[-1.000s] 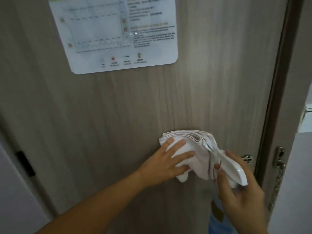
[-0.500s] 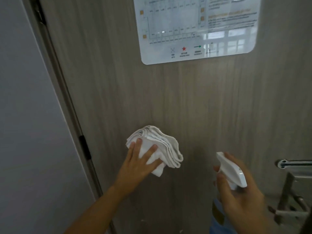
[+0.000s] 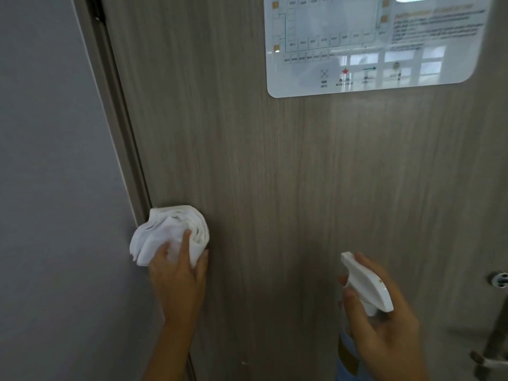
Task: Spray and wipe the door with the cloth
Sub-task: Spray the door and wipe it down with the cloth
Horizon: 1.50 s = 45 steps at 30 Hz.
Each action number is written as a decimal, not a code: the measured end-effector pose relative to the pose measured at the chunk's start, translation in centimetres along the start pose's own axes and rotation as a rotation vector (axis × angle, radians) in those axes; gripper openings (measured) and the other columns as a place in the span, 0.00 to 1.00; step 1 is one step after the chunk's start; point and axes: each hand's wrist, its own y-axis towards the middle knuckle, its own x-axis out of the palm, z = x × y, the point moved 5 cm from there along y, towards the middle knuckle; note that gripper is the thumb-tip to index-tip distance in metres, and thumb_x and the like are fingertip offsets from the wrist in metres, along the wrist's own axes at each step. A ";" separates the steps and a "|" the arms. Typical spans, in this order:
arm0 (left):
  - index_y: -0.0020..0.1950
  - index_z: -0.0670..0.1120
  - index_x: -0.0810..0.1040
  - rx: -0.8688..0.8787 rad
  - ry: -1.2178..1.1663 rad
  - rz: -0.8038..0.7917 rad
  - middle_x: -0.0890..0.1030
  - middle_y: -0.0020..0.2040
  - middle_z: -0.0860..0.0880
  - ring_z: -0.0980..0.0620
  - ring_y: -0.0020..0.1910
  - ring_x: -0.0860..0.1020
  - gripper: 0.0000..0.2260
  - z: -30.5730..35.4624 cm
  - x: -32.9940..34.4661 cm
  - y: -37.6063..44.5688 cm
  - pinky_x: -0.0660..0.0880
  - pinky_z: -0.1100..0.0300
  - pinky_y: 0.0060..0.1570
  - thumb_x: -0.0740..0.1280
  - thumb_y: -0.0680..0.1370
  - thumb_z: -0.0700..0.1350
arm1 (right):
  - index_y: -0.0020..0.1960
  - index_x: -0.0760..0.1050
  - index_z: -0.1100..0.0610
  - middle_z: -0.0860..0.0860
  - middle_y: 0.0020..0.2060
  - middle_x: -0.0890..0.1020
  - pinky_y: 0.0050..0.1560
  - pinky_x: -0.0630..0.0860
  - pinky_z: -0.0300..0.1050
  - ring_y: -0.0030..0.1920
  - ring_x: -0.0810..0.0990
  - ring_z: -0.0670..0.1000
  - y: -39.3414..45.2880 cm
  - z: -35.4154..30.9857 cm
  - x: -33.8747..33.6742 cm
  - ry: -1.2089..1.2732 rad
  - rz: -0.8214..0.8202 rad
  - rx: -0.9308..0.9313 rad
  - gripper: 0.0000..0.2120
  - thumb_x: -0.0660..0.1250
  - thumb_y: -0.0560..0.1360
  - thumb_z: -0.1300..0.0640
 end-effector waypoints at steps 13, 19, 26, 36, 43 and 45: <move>0.84 0.58 0.45 0.237 0.100 0.205 0.45 0.80 0.28 0.25 0.79 0.44 0.35 -0.2 5.5 3.0 0.41 0.22 0.72 0.53 0.80 0.67 | 0.69 0.76 0.54 0.39 0.61 0.82 0.62 0.78 0.43 0.61 0.81 0.42 1.8 1.7 1.3 -0.062 0.020 -0.055 0.24 0.70 0.73 0.59; 0.82 0.63 0.39 0.190 -0.072 0.297 0.48 0.79 0.26 0.23 0.78 0.46 0.36 2.2 5.7 0.7 0.42 0.22 0.71 0.58 0.82 0.55 | 0.70 0.73 0.58 0.30 0.57 0.81 0.52 0.76 0.28 0.52 0.82 0.36 2.3 2.5 0.3 -0.029 -0.067 -0.135 0.24 0.68 0.76 0.69; 0.82 0.63 0.37 -0.148 -0.193 0.320 0.49 0.82 0.33 0.30 0.81 0.46 0.32 8.6 10.4 -4.4 0.45 0.26 0.74 0.54 0.84 0.59 | 0.70 0.74 0.58 0.32 0.57 0.81 0.53 0.76 0.28 0.53 0.81 0.34 0.8 2.9 -3.7 0.027 -0.067 -0.152 0.24 0.68 0.76 0.69; 0.84 0.52 0.48 -0.251 -0.238 0.269 0.47 0.82 0.31 0.29 0.81 0.45 0.31 23.5 14.8 -9.4 0.44 0.25 0.73 0.46 0.84 0.64 | 0.70 0.75 0.53 0.42 0.64 0.81 0.61 0.80 0.50 0.61 0.82 0.44 0.7 4.2 -15.0 -0.070 -0.002 -0.123 0.24 0.71 0.74 0.64; 0.84 0.50 0.52 -0.152 -0.211 0.185 0.48 0.81 0.29 0.27 0.80 0.45 0.32 36.5 17.4 -13.7 0.45 0.23 0.72 0.49 0.84 0.64 | 0.70 0.76 0.51 0.44 0.66 0.80 0.64 0.77 0.61 0.63 0.82 0.52 2.2 4.6 -21.9 -0.099 0.141 -0.087 0.22 0.72 0.76 0.56; 0.84 0.51 0.52 -0.115 -0.191 0.168 0.50 0.81 0.29 0.25 0.79 0.47 0.33 39.8 18.1 -14.9 0.45 0.23 0.72 0.50 0.83 0.64 | 0.69 0.76 0.50 0.42 0.64 0.81 0.63 0.79 0.50 0.61 0.82 0.43 2.6 4.4 -23.6 -0.138 0.163 -0.080 0.25 0.72 0.73 0.58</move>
